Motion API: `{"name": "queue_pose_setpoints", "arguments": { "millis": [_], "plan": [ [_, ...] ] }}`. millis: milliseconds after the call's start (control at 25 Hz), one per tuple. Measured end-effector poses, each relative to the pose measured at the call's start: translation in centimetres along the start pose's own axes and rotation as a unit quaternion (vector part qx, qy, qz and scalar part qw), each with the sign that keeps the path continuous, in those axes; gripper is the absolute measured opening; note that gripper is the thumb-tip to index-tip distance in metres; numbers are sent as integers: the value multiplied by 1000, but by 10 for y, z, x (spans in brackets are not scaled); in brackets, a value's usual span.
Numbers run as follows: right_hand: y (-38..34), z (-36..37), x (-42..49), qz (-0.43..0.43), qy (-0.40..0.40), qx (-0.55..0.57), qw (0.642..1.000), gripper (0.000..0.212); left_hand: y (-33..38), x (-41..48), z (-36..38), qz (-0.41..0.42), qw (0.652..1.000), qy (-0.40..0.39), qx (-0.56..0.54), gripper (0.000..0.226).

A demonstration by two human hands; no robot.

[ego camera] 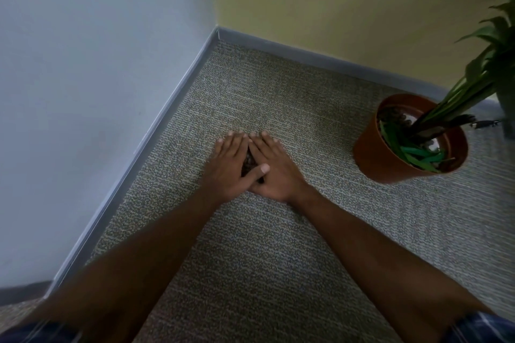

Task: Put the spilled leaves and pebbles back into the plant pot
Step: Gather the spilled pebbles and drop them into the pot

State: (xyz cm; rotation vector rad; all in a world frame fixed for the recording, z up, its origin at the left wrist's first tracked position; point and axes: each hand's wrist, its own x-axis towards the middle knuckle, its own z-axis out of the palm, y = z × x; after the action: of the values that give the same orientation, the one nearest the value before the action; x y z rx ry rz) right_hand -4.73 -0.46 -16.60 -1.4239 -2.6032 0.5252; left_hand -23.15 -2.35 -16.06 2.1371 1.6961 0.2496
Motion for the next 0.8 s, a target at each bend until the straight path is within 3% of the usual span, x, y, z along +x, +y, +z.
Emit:
{"name": "queue_pose_setpoints", "arguments": {
  "millis": [320, 440, 600, 800],
  "plan": [
    [3, 13, -45, -41, 75, -6, 996, 95, 7, -36, 15, 98, 994, 48, -24, 111],
    [5, 2, -33, -31, 42, -11, 999, 102, 4, -37, 15, 32, 997, 75, 3, 110],
    [2, -8, -10, -29, -51, -56, 997, 107, 0, -32, 13, -20, 999, 13, 25, 118],
    [-7, 6, -40, -45, 19, -49, 998, 89, -1, -43, 19, 37, 999, 23, 15, 112]
  ]
}}
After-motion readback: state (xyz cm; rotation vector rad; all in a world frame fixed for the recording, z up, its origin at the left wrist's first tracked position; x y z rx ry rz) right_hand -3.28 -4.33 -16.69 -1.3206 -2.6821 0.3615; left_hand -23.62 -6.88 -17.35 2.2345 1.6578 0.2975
